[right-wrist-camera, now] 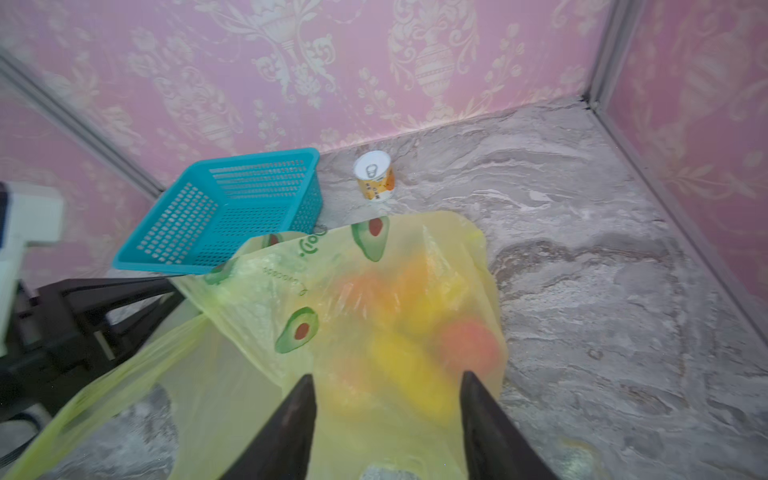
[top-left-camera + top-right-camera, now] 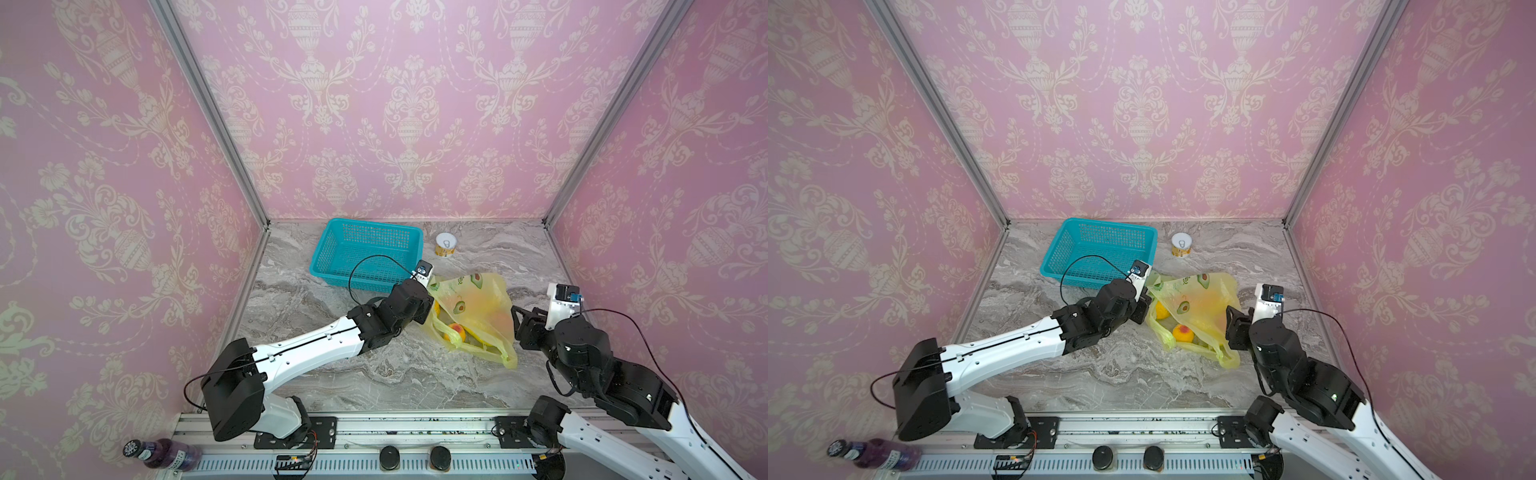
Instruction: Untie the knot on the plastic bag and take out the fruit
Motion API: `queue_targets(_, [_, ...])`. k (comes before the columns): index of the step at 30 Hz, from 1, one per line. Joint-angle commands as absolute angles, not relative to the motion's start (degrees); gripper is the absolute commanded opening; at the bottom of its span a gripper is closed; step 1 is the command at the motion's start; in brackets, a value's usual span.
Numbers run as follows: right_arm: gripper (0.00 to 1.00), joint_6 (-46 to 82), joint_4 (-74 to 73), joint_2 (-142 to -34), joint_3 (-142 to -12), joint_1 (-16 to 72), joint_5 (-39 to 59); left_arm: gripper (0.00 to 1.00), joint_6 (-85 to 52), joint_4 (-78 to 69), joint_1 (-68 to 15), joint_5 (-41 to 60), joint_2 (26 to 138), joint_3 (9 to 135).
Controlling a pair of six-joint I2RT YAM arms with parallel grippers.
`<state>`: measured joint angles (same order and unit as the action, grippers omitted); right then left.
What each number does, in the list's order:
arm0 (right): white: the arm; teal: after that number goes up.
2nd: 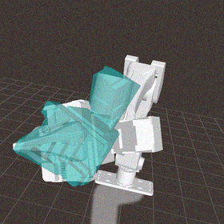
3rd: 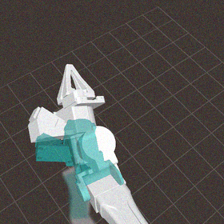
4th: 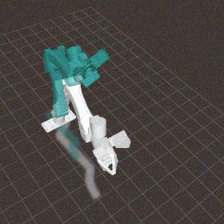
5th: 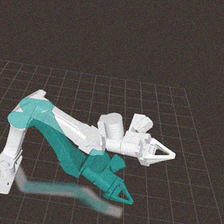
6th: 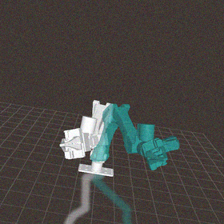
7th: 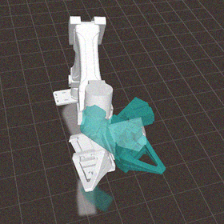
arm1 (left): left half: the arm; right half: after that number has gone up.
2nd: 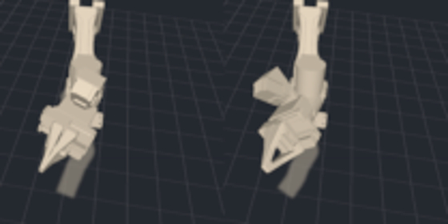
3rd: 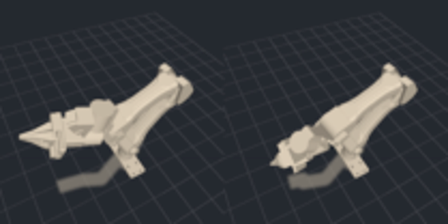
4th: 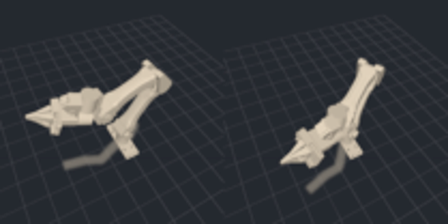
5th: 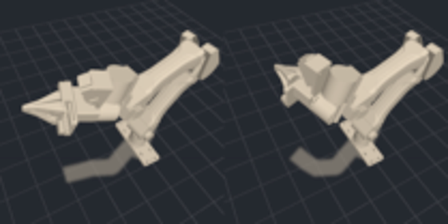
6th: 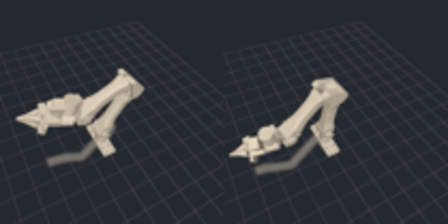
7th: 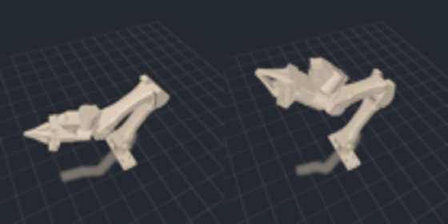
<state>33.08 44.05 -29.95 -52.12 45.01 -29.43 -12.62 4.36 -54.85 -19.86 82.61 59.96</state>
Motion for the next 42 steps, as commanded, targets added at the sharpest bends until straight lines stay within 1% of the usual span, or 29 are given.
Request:
queue_targets(1, [0.35, 28.8, 37.2, -32.0, -53.5, 46.5, -11.1, 0.0, -13.5, 5.2, -54.2, -19.9, 83.6, 62.0])
queue_targets(4, [0.27, 29.3, 32.5, -33.4, -51.2, 49.8, -4.1, 0.0, -13.6, 5.6, -54.1, -19.8, 83.9, 62.5])
queue_targets(6, [0.25, 29.6, 30.3, -34.2, -49.4, 52.4, -3.3, 0.0, -13.7, 5.6, -54.1, -19.7, 83.8, 62.6])
queue_targets(9, [0.23, 30.7, 30.0, -36.9, -47.5, 56.4, -7.7, 0.0, -13.6, 4.9, -54.1, -18.8, 83.5, 62.6])
queue_targets(12, [0.21, 32.2, 31.1, -40.7, -45.4, 57.7, -12.6, 0.0, -14.0, 5.6, -54.1, -18.7, 83.3, 62.9])
queue_targets(15, [0.17, 36.2, 34.6, -43.4, -43.2, 57.8, -23.0, 0.0, -14.2, 5.8, -54.1, -18.5, 82.4, 62.7])
queue_targets(19, [0.2, 38.3, 35.6, -44.3, -40.1, 57.6, -30.5, 0.0, -14.4, 4.2, -54.1, -17.4, 81.0, 61.5])
queue_targets(23, [0.23, 38.8, 33.0, -48.2, -38.0, 56.5, -31.0, 0.0, -14.9, 4.3, -54.1, -15.9, 80.9, 61.4])
queue_targets(25, [0.26, 39.6, 32.1, -51.4, -37.6, 55.1, -31.9, 0.0, -14.9, 4.5, -54.1, -15.8, 81.0, 61.5])
queue_targets(28, [0.27, 39.8, 30.9, -56.4, -38.3, 53.5, -33.1, 0.0, -14.7, 4.2, -54.1, -15.9, 80.9, 61.3])
queue_targets(29, [0.29, 39.8, 30.5, -57.7, -38.7, 53.0, -33.5, 0.0, -14.6, 3.9, -54.1, -15.7, 80.9, 61.2])
queue_targets(31, [0.43, 39.4, 28.5, -60.2, -39.2, 51.6, -33.1, 0.0, -14.7, 3.8, -54.1, -15.3, 81.0, 61.1])
queue_targets(33, [0.5, 38.9, 26.0, -62.3, -39.3, 50.7, -31.9, 0.0, -14.8, 4.0, -54.1, -15.0, 81.0, 61.1])
queue_targets(35, [0.61, 39.3, 23.7, -64.6, -39.0, 49.8, -31.7, 0.0, -14.8, 4.0, -54.1, -14.9, 80.8, 60.7])
queue_targets(37, [0.74, 39.8, 21.0, -67.0, -38.4, 48.7, -31.1, 0.0, -14.6, 4.0, -54.1, -15.0, 80.4, 60.6])
queue_targets(38, [0.78, 39.9, 20.0, -68.1, -38.3, 48.2, -30.6, 0.0, -14.5, 4.0, -54.1, -14.9, 80.2, 60.5])
queue_targets(41, [0.95, 40.1, 16.9, -72.1, -38.4, 47.3, -28.5, 0.0, -14.2, 3.2, -54.1, -14.5, 79.6, 59.8])
queue_targets(42, [1.0, 40.2, 15.5, -73.7, -38.5, 46.9, -27.5, 0.0, -14.2, 3.0, -54.1, -14.4, 79.5, 59.5])
